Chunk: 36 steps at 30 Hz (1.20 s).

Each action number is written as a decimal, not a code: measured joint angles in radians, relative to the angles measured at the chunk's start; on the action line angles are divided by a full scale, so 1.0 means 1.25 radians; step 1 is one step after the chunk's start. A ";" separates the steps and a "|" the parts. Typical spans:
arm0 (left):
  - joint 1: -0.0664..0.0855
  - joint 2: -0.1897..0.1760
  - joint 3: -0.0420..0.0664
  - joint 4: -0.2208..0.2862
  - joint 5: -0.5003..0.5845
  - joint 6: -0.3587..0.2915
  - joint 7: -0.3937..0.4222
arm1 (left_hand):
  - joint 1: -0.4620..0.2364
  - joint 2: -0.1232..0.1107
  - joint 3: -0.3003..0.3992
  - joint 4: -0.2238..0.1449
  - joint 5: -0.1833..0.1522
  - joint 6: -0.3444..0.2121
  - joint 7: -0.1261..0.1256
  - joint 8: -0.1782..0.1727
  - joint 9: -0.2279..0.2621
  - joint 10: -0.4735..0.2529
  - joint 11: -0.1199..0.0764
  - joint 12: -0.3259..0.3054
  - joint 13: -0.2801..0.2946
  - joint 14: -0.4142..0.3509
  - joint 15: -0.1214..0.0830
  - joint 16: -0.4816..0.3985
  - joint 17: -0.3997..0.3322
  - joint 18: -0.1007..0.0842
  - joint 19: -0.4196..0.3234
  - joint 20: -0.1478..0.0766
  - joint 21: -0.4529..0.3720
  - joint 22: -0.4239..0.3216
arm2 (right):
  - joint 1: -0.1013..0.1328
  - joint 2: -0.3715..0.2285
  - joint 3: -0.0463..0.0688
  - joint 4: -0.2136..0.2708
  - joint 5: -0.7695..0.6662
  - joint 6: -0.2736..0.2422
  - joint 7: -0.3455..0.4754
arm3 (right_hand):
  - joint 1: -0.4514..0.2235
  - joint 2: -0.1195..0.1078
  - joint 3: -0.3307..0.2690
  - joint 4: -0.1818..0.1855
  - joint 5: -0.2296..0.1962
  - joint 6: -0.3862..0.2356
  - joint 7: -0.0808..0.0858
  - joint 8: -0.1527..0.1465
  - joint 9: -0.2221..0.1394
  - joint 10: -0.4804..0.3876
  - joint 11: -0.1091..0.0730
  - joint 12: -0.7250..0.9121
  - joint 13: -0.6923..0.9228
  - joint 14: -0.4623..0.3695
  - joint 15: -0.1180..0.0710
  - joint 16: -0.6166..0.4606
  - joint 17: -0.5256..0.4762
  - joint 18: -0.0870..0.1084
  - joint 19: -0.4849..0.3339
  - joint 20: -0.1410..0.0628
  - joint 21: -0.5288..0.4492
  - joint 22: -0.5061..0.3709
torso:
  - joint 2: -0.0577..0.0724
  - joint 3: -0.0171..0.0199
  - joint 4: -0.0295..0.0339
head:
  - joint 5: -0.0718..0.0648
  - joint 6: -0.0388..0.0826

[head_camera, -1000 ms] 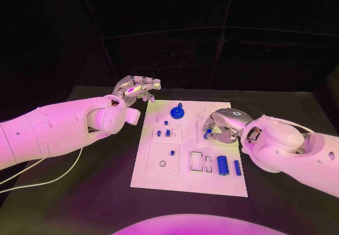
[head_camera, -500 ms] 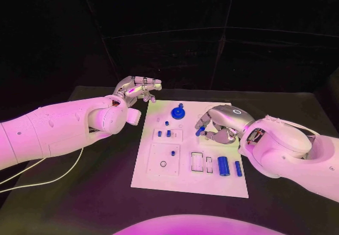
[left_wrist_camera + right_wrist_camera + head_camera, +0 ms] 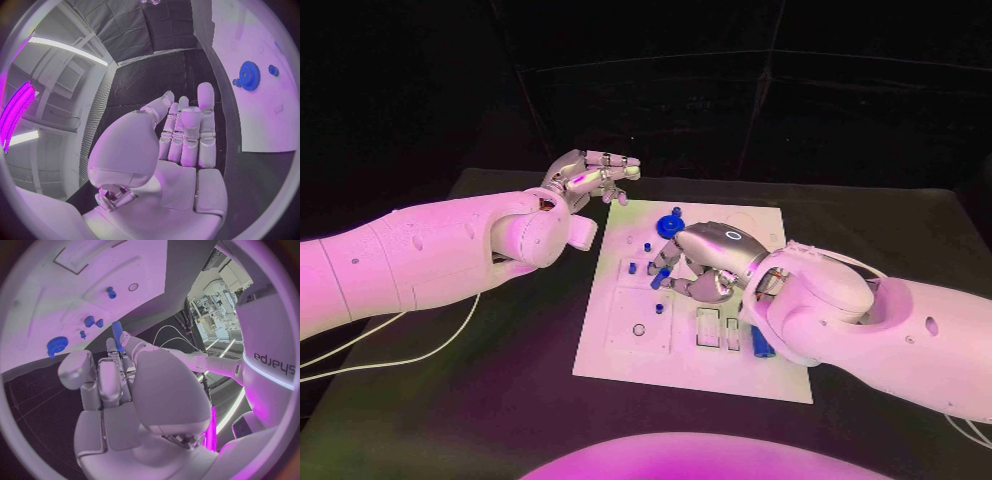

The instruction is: Assemble the parts on the task board

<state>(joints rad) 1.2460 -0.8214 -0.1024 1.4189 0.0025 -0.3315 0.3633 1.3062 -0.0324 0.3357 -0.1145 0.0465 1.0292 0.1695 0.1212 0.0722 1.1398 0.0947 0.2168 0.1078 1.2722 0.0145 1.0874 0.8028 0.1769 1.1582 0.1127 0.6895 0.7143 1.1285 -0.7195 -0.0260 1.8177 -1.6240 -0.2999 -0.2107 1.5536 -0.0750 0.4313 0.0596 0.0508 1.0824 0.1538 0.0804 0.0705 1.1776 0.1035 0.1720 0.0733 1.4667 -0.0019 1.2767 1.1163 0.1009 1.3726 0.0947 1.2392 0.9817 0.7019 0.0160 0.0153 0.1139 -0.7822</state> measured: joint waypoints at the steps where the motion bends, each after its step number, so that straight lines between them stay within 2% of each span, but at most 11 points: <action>1: 0.000 0.000 0.000 0.000 0.000 0.000 0.000 | 0.000 0.000 0.000 0.000 0.000 0.000 0.000 0.000 0.000 0.000 0.000 0.000 0.000 0.000 0.000 0.000 0.000 0.000 0.000 0.000 0.000 0.000 | -0.004 0.006 -0.001 -0.004 0.001 0.000 0.004 | 0.000 0.000 0.001 -0.001 0.000 0.000 0.000 0.000 0.000 0.000 0.000 0.000 0.000 0.000 0.000 0.000 0.000 0.000 0.000 0.000 0.000 0.000 | 0.000 0.0000 0.0000 | 0.002 -0.001; 7: 0.000 0.002 0.000 0.000 0.000 0.001 -0.001 | 0.000 0.000 0.000 0.000 0.000 0.000 0.000 0.000 0.000 0.000 0.000 0.000 0.000 0.000 0.000 0.000 0.000 0.000 0.000 0.000 0.000 0.000 | -0.025 0.043 -0.007 -0.023 0.007 0.005 0.025 | 0.000 0.000 0.005 -0.001 0.000 0.000 0.000 0.000 0.000 0.000 0.000 -0.002 0.000 0.000 0.000 0.000 0.000 0.000 0.000 0.000 0.000 0.000 | 0.000 0.0001 -0.0005 | 0.009 -0.005; 15: 0.000 0.005 0.000 -0.001 0.000 0.001 -0.001 | 0.000 0.000 0.000 0.000 0.000 0.000 0.000 0.000 0.000 0.000 0.000 0.000 0.000 0.000 0.000 0.000 0.000 0.000 0.000 0.000 0.000 0.000 | -0.035 0.068 -0.017 -0.051 0.010 0.025 0.041 | -0.001 -0.001 0.010 -0.005 -0.001 0.000 0.000 -0.005 -0.001 0.000 0.000 -0.002 0.000 0.000 0.000 0.000 0.000 0.000 0.000 0.000 0.000 -0.001 | 0.000 0.0002 -0.0005 | 0.016 -0.010; 27: 0.000 0.007 0.000 -0.001 0.000 0.001 -0.001 | 0.000 0.000 0.002 0.002 0.000 0.000 0.000 0.000 0.000 0.000 0.000 0.000 0.001 0.000 0.000 0.000 0.000 0.000 0.000 0.000 0.000 0.000 | -0.045 0.080 -0.020 -0.071 0.011 0.064 0.056 | -0.004 -0.004 0.015 -0.011 0.004 0.000 0.000 -0.005 -0.001 0.000 0.000 -0.006 0.000 0.000 0.000 0.000 0.000 0.000 0.000 0.000 0.000 -0.001 | 0.000 0.0005 -0.0005 | 0.024 -0.018; 29: 0.000 0.007 0.000 -0.001 0.000 0.001 -0.001 | 0.000 0.000 0.002 0.002 0.000 0.000 0.000 0.000 0.000 0.000 0.000 0.000 0.001 0.000 0.000 0.000 0.000 0.000 0.000 0.000 0.000 0.000 | -0.046 0.081 -0.020 -0.073 0.011 0.068 0.057 | -0.004 -0.004 0.015 -0.011 0.004 0.000 0.000 -0.005 -0.001 0.000 0.000 -0.006 0.000 0.000 0.000 0.000 0.000 0.000 0.000 0.000 0.000 -0.001 | 0.000 0.0004 -0.0006 | 0.025 -0.018; 30: 0.000 0.007 0.000 -0.001 0.000 0.001 -0.001 | 0.000 0.000 0.002 0.002 0.000 0.000 0.000 0.000 0.000 0.000 0.000 0.000 0.001 0.000 0.000 0.000 0.000 0.000 0.000 0.000 0.000 0.000 | -0.047 0.081 -0.020 -0.073 0.011 0.072 0.058 | -0.004 -0.004 0.015 -0.011 0.004 0.000 0.000 -0.005 -0.001 0.006 -0.006 -0.006 0.000 0.000 0.000 0.000 0.000 0.000 0.000 0.000 0.000 0.000 | 0.000 0.0003 -0.0006 | 0.025 -0.019; 36: 0.000 0.008 0.000 -0.002 0.000 0.001 -0.001 | 0.000 0.000 0.002 0.002 0.000 0.000 0.000 0.000 0.000 0.000 0.000 0.000 0.001 0.000 0.000 0.000 0.000 0.000 0.000 0.000 0.000 0.000 | -0.051 0.085 -0.021 -0.075 0.011 0.086 0.064 | -0.004 -0.004 0.018 -0.014 0.004 0.000 0.000 -0.005 -0.001 0.006 -0.006 -0.006 0.000 0.000 0.000 0.000 0.000 0.000 0.000 0.000 0.000 0.000 | 0.000 0.0004 -0.0010 | 0.025 -0.021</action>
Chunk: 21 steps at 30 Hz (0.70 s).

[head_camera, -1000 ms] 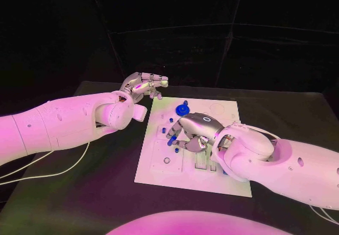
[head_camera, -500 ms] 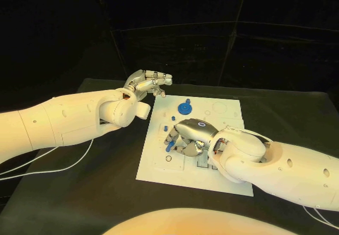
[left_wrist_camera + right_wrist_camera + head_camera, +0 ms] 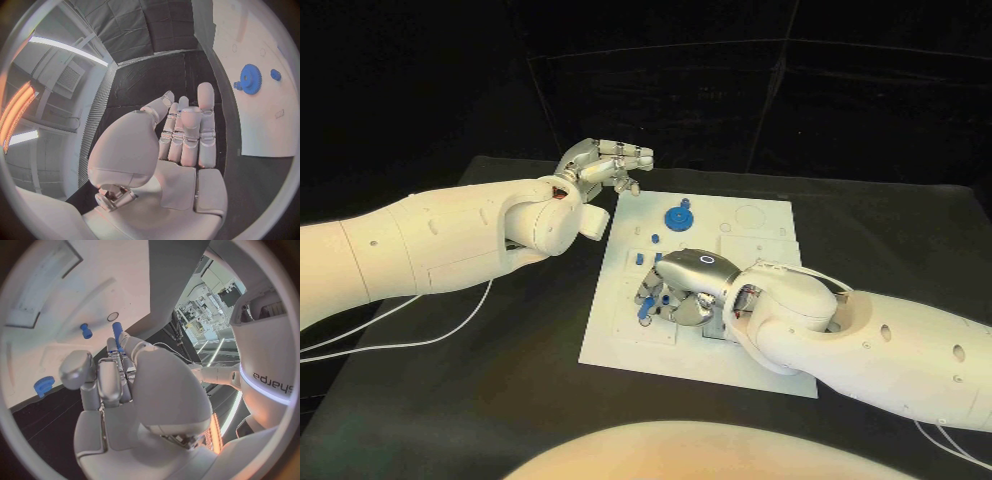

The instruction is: Assemble the parts on the task board

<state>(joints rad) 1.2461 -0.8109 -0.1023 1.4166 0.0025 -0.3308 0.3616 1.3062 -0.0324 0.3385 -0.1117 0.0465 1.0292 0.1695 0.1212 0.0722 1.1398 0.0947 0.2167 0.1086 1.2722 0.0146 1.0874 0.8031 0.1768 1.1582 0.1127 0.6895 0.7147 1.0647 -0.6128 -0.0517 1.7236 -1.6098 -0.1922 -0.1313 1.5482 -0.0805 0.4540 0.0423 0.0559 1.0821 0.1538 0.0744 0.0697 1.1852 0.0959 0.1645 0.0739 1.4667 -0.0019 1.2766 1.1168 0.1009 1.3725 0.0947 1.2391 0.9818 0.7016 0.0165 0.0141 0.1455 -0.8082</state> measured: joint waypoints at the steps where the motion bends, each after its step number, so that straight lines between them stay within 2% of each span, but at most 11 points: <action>1: 0.000 0.000 0.000 0.000 0.000 0.000 0.000 | 0.000 0.000 0.000 0.000 0.000 0.000 0.000 0.000 0.000 0.000 0.000 0.000 0.000 0.000 0.000 0.000 0.000 0.000 0.000 0.000 0.000 0.000 | 0.000 0.001 0.000 0.000 0.000 0.002 0.001 | 0.000 0.000 0.000 0.000 0.000 0.000 0.000 0.000 0.000 0.000 0.000 0.000 0.000 0.000 0.000 0.000 0.000 0.000 0.000 0.000 0.000 0.000 | 0.000 0.0000 -0.0001 | 0.000 -0.001; 12: 0.000 0.001 0.000 -0.002 0.000 0.000 0.000 | 0.000 0.000 0.000 0.000 0.000 0.000 0.000 0.000 0.000 0.000 0.000 0.000 0.000 0.000 0.000 0.000 0.000 0.000 0.000 0.000 0.000 -0.001 | -0.003 0.004 -0.001 -0.006 -0.006 0.023 0.002 | -0.003 -0.003 0.000 0.000 0.000 0.003 0.003 -0.002 0.000 0.001 -0.001 0.000 0.000 0.000 0.000 0.000 0.000 0.000 0.000 0.000 0.000 0.000 | 0.000 0.0002 -0.0001 | 0.002 -0.003; 14: 0.000 0.002 0.000 -0.002 0.000 0.000 0.000 | 0.000 0.000 0.000 0.000 0.000 0.000 0.000 0.000 0.000 0.000 0.000 0.000 0.000 0.000 0.000 0.000 0.000 0.000 0.000 0.000 0.000 -0.001 | -0.004 0.005 -0.001 -0.008 -0.010 0.025 -0.001 | -0.004 -0.004 0.000 0.000 0.000 0.003 0.003 -0.002 0.000 0.010 -0.010 0.000 0.000 0.000 0.000 0.000 0.000 0.000 0.000 0.000 0.000 0.000 | 0.000 0.0002 -0.0001 | 0.002 -0.003; 21: 0.000 0.003 0.000 -0.004 0.000 0.000 0.000 | 0.000 0.000 0.000 0.000 0.000 0.000 0.000 0.000 0.000 0.000 0.000 0.000 0.000 0.000 0.000 0.000 0.000 0.000 0.000 0.000 0.000 -0.001 | -0.006 0.008 -0.002 -0.012 -0.026 0.032 -0.011 | -0.004 -0.004 0.000 0.000 0.000 0.003 0.003 -0.002 -0.001 0.014 -0.014 0.000 0.000 0.000 0.000 0.000 0.000 0.000 0.000 0.000 0.000 0.000 | 0.000 0.0002 -0.0001 | 0.002 -0.005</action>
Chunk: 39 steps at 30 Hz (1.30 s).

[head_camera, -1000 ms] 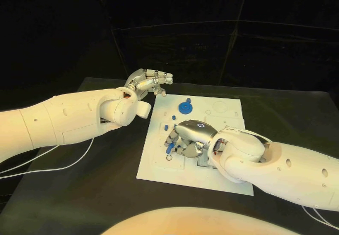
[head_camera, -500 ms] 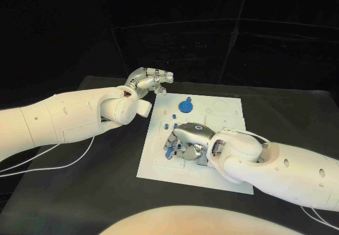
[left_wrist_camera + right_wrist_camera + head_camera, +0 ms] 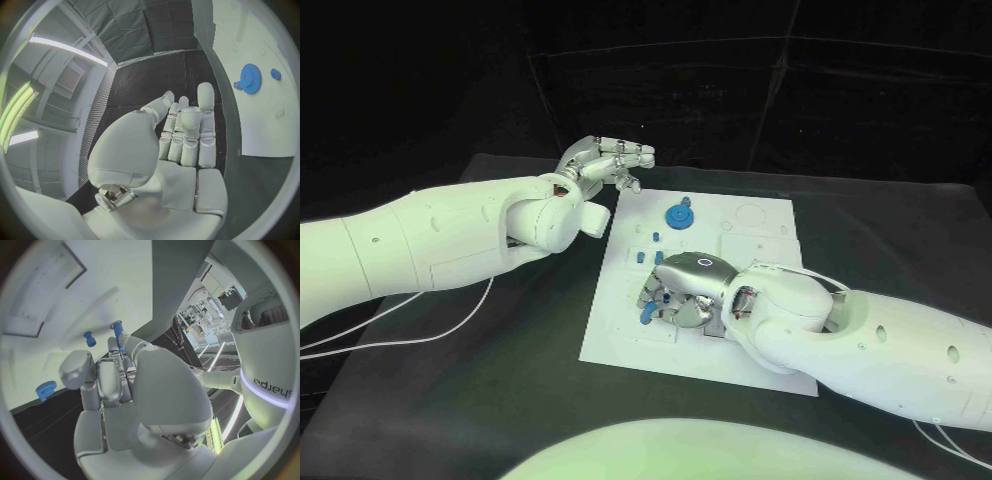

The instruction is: Assemble the parts on the task board

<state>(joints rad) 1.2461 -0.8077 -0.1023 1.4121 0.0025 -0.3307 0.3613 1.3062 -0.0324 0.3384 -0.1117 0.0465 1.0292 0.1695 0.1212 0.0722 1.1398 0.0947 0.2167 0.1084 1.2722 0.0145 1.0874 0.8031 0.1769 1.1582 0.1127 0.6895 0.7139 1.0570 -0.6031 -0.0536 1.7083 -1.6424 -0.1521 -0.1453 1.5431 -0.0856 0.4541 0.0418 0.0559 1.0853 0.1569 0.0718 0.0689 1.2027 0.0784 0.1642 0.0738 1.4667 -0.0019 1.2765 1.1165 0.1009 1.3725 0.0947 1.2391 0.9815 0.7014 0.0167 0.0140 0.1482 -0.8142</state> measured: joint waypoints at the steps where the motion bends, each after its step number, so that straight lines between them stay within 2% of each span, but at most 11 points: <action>1: 0.000 0.000 0.000 0.000 0.000 0.000 0.000 | 0.000 0.000 0.000 0.000 0.000 0.000 0.000 0.000 0.000 0.000 0.000 0.000 0.000 0.000 0.000 0.000 0.000 0.000 0.000 0.000 0.000 0.000 | 0.000 0.001 0.000 0.000 -0.003 0.001 -0.002 | 0.000 0.000 0.000 0.000 0.000 0.000 0.000 0.000 0.000 0.000 0.000 0.000 0.000 0.000 0.000 0.000 0.000 0.000 0.000 0.000 0.000 0.000 | 0.000 0.0000 0.0000 | 0.000 0.000; 14: 0.000 0.001 0.000 -0.002 0.000 0.000 -0.001 | 0.000 0.000 0.000 0.000 0.000 0.000 0.000 0.000 0.000 0.000 0.000 0.000 0.000 0.000 0.000 0.000 0.000 0.000 0.000 0.000 0.000 0.000 | -0.005 0.010 -0.001 -0.002 -0.045 0.009 -0.026 | -0.004 -0.004 0.002 -0.002 0.003 0.000 0.000 -0.002 -0.001 0.003 -0.003 0.000 0.003 0.000 0.000 0.000 -0.002 0.000 0.000 0.000 0.000 0.000 | 0.000 -0.0002 0.0000 | 0.001 -0.001; 18: 0.000 0.001 0.000 -0.002 0.000 0.000 -0.001 | 0.000 0.000 0.000 0.000 0.000 0.000 0.000 0.000 0.000 0.000 0.000 0.000 0.000 0.000 0.000 0.000 0.000 0.000 0.000 0.000 0.000 0.000 | -0.005 0.012 -0.001 -0.001 -0.057 0.009 -0.030 | -0.017 -0.017 0.004 -0.004 0.005 0.000 0.000 -0.002 -0.001 0.004 -0.004 -0.006 0.002 0.000 0.000 0.000 -0.002 0.000 0.000 0.000 0.000 0.000 | 0.000 -0.0004 0.0000 | 0.001 -0.001; 20: 0.000 0.001 0.000 -0.002 0.000 0.000 -0.001 | 0.000 0.000 0.000 0.000 0.000 0.000 0.000 0.000 0.000 0.000 0.000 0.000 0.000 0.000 0.000 0.000 0.000 0.000 0.000 0.000 0.000 0.000 | -0.006 0.013 -0.001 -0.001 -0.060 0.009 -0.031 | -0.033 -0.026 0.002 -0.002 0.017 -0.003 0.003 -0.002 -0.001 0.005 -0.005 -0.012 0.001 0.000 0.000 0.000 -0.002 0.000 0.000 0.000 0.000 -0.001 | 0.000 -0.0004 0.0000 | 0.001 -0.002; 22: 0.000 0.001 0.000 -0.002 0.000 0.000 -0.001 | 0.000 0.000 0.000 0.000 0.000 0.000 0.000 0.000 0.000 0.000 0.000 0.000 0.000 0.000 0.000 0.000 0.000 0.000 0.000 0.000 0.000 0.000 | -0.006 0.014 -0.001 -0.002 -0.062 0.009 -0.031 | -0.057 -0.038 -0.009 0.009 0.019 -0.022 0.005 -0.007 -0.003 -0.006 0.006 -0.020 -0.002 0.000 0.000 0.004 0.000 0.000 0.000 0.000 0.000 -0.002 | 0.000 -0.0004 0.0000 | 0.002 -0.002; 25: 0.000 0.001 0.000 -0.002 0.000 0.000 -0.001 | 0.000 0.000 0.000 0.000 0.000 0.000 0.000 0.000 0.000 0.000 0.000 0.000 0.000 0.000 0.000 0.000 0.000 0.000 0.000 0.000 0.000 0.000 | -0.007 0.015 -0.002 -0.002 -0.063 0.009 -0.031 | -0.077 -0.056 -0.024 0.017 0.019 -0.051 0.002 -0.007 -0.005 -0.018 0.006 -0.027 -0.004 0.000 0.000 0.006 0.002 0.000 0.000 0.000 0.000 -0.004 | 0.000 -0.0004 0.0000 | 0.002 -0.002; 30: 0.000 0.001 0.000 -0.002 0.000 0.000 -0.001 | 0.000 0.000 0.000 0.000 0.000 0.000 0.000 0.000 0.000 -0.006 0.000 0.000 0.001 0.000 0.000 0.000 -0.002 0.000 0.000 0.000 0.000 -0.001 | -0.007 0.016 -0.002 -0.002 -0.061 0.009 -0.028 | -0.093 -0.063 -0.037 0.024 0.019 -0.075 0.000 -0.007 -0.005 -0.033 0.009 -0.033 -0.005 0.000 0.000 0.006 0.002 0.000 -0.003 0.003 0.000 -0.006 | 0.000 -0.0005 0.0000 | 0.002 -0.001; 39: 0.000 0.000 0.000 -0.002 0.000 0.000 -0.002 | 0.000 0.000 0.000 0.000 0.000 0.000 0.000 0.000 0.000 -0.006 0.000 0.000 0.000 0.000 0.000 0.000 -0.002 0.000 0.000 0.000 -0.003 -0.001 | -0.007 0.015 -0.002 -0.001 -0.055 0.007 -0.023 | -0.093 -0.063 -0.038 0.024 0.019 -0.077 0.000 -0.007 -0.005 -0.033 0.010 -0.033 -0.005 0.000 0.000 0.006 0.001 0.000 -0.003 0.003 0.000 -0.006 | 0.000 -0.0005 0.0000 | 0.003 -0.001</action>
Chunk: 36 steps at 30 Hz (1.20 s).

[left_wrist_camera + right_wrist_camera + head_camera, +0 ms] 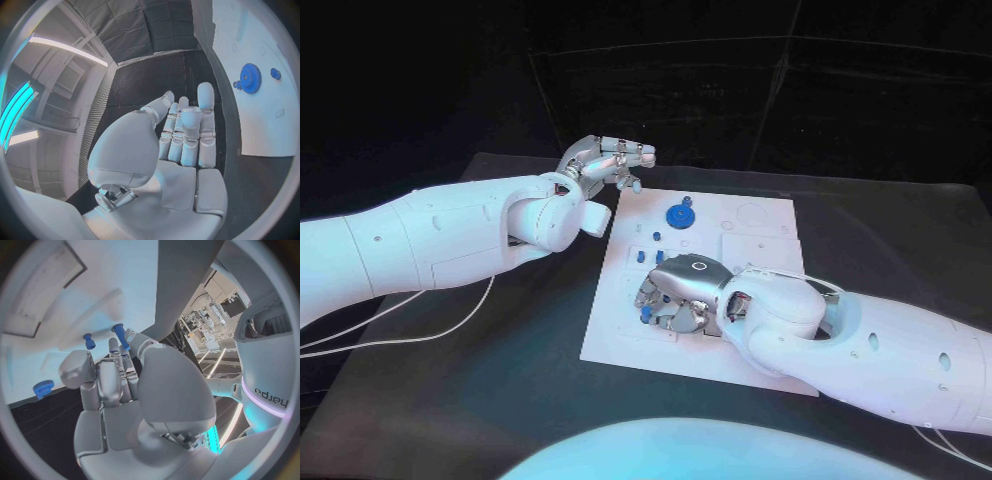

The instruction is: Assemble the parts on the task board

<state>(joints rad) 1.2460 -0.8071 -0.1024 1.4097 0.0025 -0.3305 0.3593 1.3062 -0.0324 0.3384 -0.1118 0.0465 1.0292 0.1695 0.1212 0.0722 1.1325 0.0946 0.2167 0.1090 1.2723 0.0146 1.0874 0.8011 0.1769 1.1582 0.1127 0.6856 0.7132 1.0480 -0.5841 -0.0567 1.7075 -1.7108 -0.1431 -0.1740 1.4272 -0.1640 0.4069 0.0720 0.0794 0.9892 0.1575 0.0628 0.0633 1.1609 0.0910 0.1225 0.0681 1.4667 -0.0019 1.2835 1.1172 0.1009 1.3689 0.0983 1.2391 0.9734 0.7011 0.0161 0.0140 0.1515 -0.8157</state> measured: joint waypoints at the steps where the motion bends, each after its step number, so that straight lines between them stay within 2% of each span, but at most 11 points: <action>1: 0.000 0.000 0.000 0.000 0.000 0.000 0.000 | 0.000 0.000 0.000 0.000 0.000 0.000 0.000 0.000 0.000 0.000 0.000 0.000 0.000 0.000 0.000 0.000 0.000 0.000 0.000 0.000 0.000 0.000 | 0.000 0.000 0.000 0.000 0.001 0.000 0.000 | 0.000 0.000 0.000 0.000 0.000 -0.003 -0.003 0.000 0.000 0.000 0.000 0.000 0.000 0.000 0.000 0.000 -0.001 0.000 0.000 0.000 0.000 0.000 | 0.000 0.0000 0.0000 | 0.000 0.000; 12: 0.000 0.000 0.000 0.000 0.000 0.000 -0.001 | 0.000 0.000 0.000 0.000 0.000 0.000 0.000 0.000 0.000 0.000 0.000 0.000 0.000 0.000 0.000 0.000 0.000 0.000 0.000 0.000 0.000 0.000 | 0.000 -0.004 0.000 0.004 0.010 -0.005 0.004 | 0.000 0.000 -0.003 -0.004 0.003 -0.004 -0.001 0.000 0.001 0.004 -0.004 0.000 0.002 0.000 0.000 0.000 0.000 0.000 0.000 0.000 0.000 0.001 | 0.000 0.0001 0.0000 | 0.000 -0.001; 15: 0.000 -0.001 0.000 -0.001 0.000 0.000 -0.001 | 0.000 0.000 0.000 0.000 0.000 0.000 0.000 0.000 0.000 0.000 0.000 0.003 0.000 0.000 0.000 0.000 0.000 0.000 0.000 0.000 0.000 0.000 | -0.001 -0.010 0.000 0.006 0.010 -0.014 0.003 | 0.000 0.000 -0.014 -0.004 0.008 -0.024 0.007 0.000 0.001 -0.029 0.005 -0.018 -0.002 0.000 0.001 -0.010 -0.019 0.000 -0.013 0.006 -0.023 -0.037 | 0.000 0.0002 0.0000 | -0.001 -0.001; 17: 0.000 -0.001 0.000 -0.001 0.000 0.000 -0.001 | 0.000 0.000 0.000 0.000 0.000 0.000 0.000 0.000 0.000 0.000 0.000 0.003 0.000 0.000 0.000 0.000 0.000 0.000 0.000 0.000 0.000 0.000 | -0.001 -0.017 0.000 0.008 0.010 -0.026 0.001 | 0.000 0.000 -0.028 -0.008 0.008 -0.059 0.011 0.000 0.001 -0.077 0.012 -0.033 -0.004 -0.006 0.012 -0.038 -0.060 0.019 -0.037 0.010 -0.056 -0.086 | 0.000 0.0002 -0.0001 | -0.001 0.000; 20: 0.000 -0.002 0.000 -0.001 0.000 0.000 -0.001 | 0.000 0.000 0.000 0.000 0.000 0.000 0.000 0.000 0.000 0.000 0.000 0.003 0.000 0.000 0.000 0.000 0.000 0.000 0.000 0.000 0.000 0.000 | -0.001 -0.028 0.000 0.014 0.009 -0.050 -0.002 | 0.000 0.000 -0.055 -0.011 0.010 -0.097 0.016 0.000 0.001 -0.126 0.018 -0.036 -0.003 -0.018 0.020 -0.059 -0.093 0.019 -0.056 0.016 -0.082 -0.123 | 0.000 0.0002 -0.0005 | -0.002 0.001; 24: 0.000 -0.002 0.000 -0.001 0.000 0.000 -0.002 | 0.000 0.000 0.000 0.000 0.000 0.000 0.000 0.000 0.000 0.000 0.000 0.003 0.000 0.000 0.000 0.000 0.000 0.000 0.000 0.000 0.000 0.000 | -0.001 -0.052 0.000 0.032 0.009 -0.086 -0.004 | 0.000 0.000 -0.082 -0.014 0.019 -0.128 0.022 0.000 0.001 -0.146 0.023 -0.026 -0.001 -0.023 0.023 -0.063 -0.107 0.019 -0.060 0.020 -0.092 -0.140 | 0.000 0.0003 -0.0008 | -0.003 0.004; 28: 0.000 -0.004 0.000 -0.001 0.000 0.000 -0.002 | 0.000 0.000 0.000 0.000 0.000 0.000 0.000 0.000 0.000 0.000 0.000 0.003 0.000 0.000 0.000 0.000 0.000 0.000 0.000 0.000 0.000 0.000 | 0.000 -0.093 0.001 0.069 0.021 -0.121 0.003 | 0.010 0.010 -0.096 -0.015 0.032 -0.125 0.028 0.001 0.003 -0.145 0.024 -0.003 0.002 -0.023 0.023 -0.063 -0.111 0.019 -0.060 0.020 -0.094 -0.144 | -0.001 0.0002 -0.0008 | -0.008 0.009; 29: 0.000 -0.004 0.000 -0.001 0.000 0.000 -0.002 | 0.000 0.000 0.000 0.000 0.000 0.000 0.000 0.000 0.000 0.000 0.000 0.003 0.000 0.000 0.000 0.000 0.000 0.000 0.000 0.000 0.000 0.000 | 0.002 -0.104 0.001 0.076 0.027 -0.128 0.005 | 0.010 0.010 -0.098 -0.012 0.035 -0.119 0.028 0.003 0.005 -0.139 0.029 0.003 0.002 -0.023 0.023 -0.063 -0.111 0.019 -0.060 0.020 -0.094 -0.144 | -0.001 0.0002 -0.0009 | -0.010 0.011; 32: 0.000 -0.005 0.000 0.000 0.000 0.000 -0.003 | 0.000 0.000 0.000 0.000 0.000 0.000 0.000 0.000 0.000 0.000 0.000 0.003 0.000 0.000 0.000 0.000 0.000 0.000 0.000 0.000 0.000 0.000 | 0.023 -0.153 0.003 0.102 0.075 -0.149 0.012 | -0.004 0.024 -0.108 0.000 0.039 -0.087 0.030 0.019 0.010 -0.077 0.022 0.043 0.012 -0.022 0.022 -0.055 -0.097 0.019 -0.056 0.023 -0.088 -0.128 | -0.002 -0.0004 -0.0013 | -0.024 0.019; 34: 0.000 -0.006 0.000 0.001 0.000 0.000 -0.003 | 0.000 0.000 0.000 0.000 0.000 0.000 0.000 0.000 0.000 0.000 0.000 0.003 0.000 0.000 0.000 0.000 0.000 0.000 0.000 0.000 0.000 0.000 | 0.042 -0.191 0.005 0.111 0.123 -0.160 0.013 | -0.020 0.035 -0.117 0.019 0.042 -0.047 0.017 0.040 0.018 -0.007 0.005 0.086 0.028 -0.005 0.011 -0.026 -0.059 0.019 -0.031 0.017 -0.057 -0.081 | -0.002 -0.0010 -0.0013 | -0.040 0.026; 36: 0.000 -0.008 0.000 0.003 0.000 0.000 -0.003 | 0.000 0.000 0.000 0.000 0.000 0.000 0.000 0.000 0.000 0.000 0.000 0.003 0.000 0.000 0.000 0.000 0.000 0.000 0.000 0.000 0.000 0.000 | 0.058 -0.238 0.007 0.118 0.183 -0.171 0.012 | -0.044 0.030 -0.135 0.037 0.055 -0.018 0.000 0.057 0.022 0.052 -0.013 0.129 0.049 0.000 -0.004 0.015 0.001 0.019 -0.001 0.003 -0.015 -0.016 | -0.003 -0.0023 -0.0014 | -0.056 0.033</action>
<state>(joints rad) 1.2460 -0.8170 -0.1025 1.4130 0.0026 -0.3302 0.3556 1.3062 -0.0324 0.3384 -0.1118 0.0465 1.0292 0.1695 0.1212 0.0721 1.1326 0.0947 0.2207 0.1088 1.2723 0.0146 1.0874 0.8013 0.1769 1.1582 0.1127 0.6856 0.7135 1.1209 -0.8813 -0.0480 1.8555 -1.4820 -0.3570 -0.1595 1.3718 -0.1263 0.2381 0.1177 0.1483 0.9666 0.1571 0.1339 0.0911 1.2261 0.0742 0.2842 0.1297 1.4663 -0.0068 1.3024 1.1187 0.1246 1.3672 0.1019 1.2208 0.9532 0.6976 0.0132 0.0123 0.0816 -0.7748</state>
